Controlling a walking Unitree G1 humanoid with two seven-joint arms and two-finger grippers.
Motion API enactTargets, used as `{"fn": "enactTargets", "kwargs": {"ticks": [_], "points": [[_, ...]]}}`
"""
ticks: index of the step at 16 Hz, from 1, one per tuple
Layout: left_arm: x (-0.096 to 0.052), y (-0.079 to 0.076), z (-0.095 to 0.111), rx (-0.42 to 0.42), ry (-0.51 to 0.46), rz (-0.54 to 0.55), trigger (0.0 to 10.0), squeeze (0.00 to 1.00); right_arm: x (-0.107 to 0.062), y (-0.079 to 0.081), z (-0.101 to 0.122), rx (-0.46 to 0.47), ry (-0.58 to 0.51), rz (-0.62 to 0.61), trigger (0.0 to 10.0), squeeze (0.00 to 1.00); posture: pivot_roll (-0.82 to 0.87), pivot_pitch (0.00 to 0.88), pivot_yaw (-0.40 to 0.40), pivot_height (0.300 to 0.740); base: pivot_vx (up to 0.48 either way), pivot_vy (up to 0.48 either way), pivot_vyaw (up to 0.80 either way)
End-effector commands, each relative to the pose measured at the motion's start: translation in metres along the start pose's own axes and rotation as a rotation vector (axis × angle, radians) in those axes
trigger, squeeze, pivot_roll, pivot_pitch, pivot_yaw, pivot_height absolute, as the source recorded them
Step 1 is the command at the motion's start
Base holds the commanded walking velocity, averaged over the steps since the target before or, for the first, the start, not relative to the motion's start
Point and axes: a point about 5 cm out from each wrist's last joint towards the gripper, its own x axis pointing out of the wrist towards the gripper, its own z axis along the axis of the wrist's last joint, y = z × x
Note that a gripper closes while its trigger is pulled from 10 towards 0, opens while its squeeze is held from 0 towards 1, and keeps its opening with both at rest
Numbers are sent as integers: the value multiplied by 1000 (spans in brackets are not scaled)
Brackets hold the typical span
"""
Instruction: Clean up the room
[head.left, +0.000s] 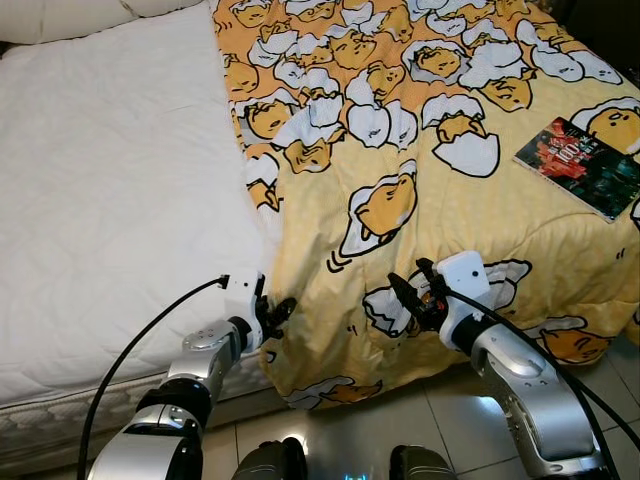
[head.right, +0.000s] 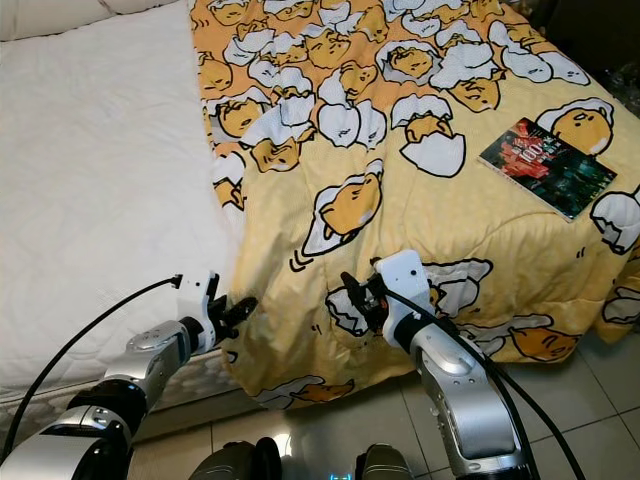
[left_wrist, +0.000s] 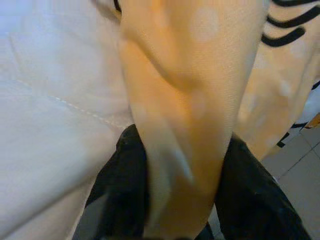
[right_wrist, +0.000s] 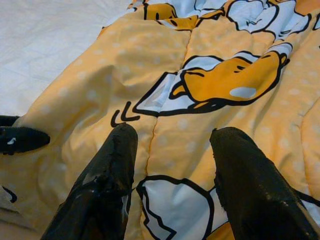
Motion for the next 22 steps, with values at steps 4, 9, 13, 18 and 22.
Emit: {"fn": "enactTargets", "kwargs": {"ticks": [4, 9, 13, 18, 22], "points": [[-23, 14, 11, 51, -73, 54, 0, 0, 1, 0, 0, -6, -6, -6, 10000, 0, -134, 142, 152, 740, 0, 0, 0], [-65, -5, 41, 143, -216, 40, 0, 0, 0, 3, -4, 2, -1, -4, 10000, 0, -116, 128, 141, 740, 0, 0, 0], [-74, -19, 41, 166, -178, 51, 0, 0, 3, 4, -4, 10, -3, 4, 10000, 0, -113, 123, 142, 740, 0, 0, 0], [-51, -8, 33, 172, -119, 95, 10000, 1000, 5, 3, -2, 19, -1, 2, 10000, 0, -128, 121, 124, 740, 0, 0, 0], [-25, 8, 41, 157, -110, 69, 10000, 1000, 6, 0, -1, 3, 2, 4, 10000, 0, -147, 128, 112, 740, 0, 0, 0]]}}
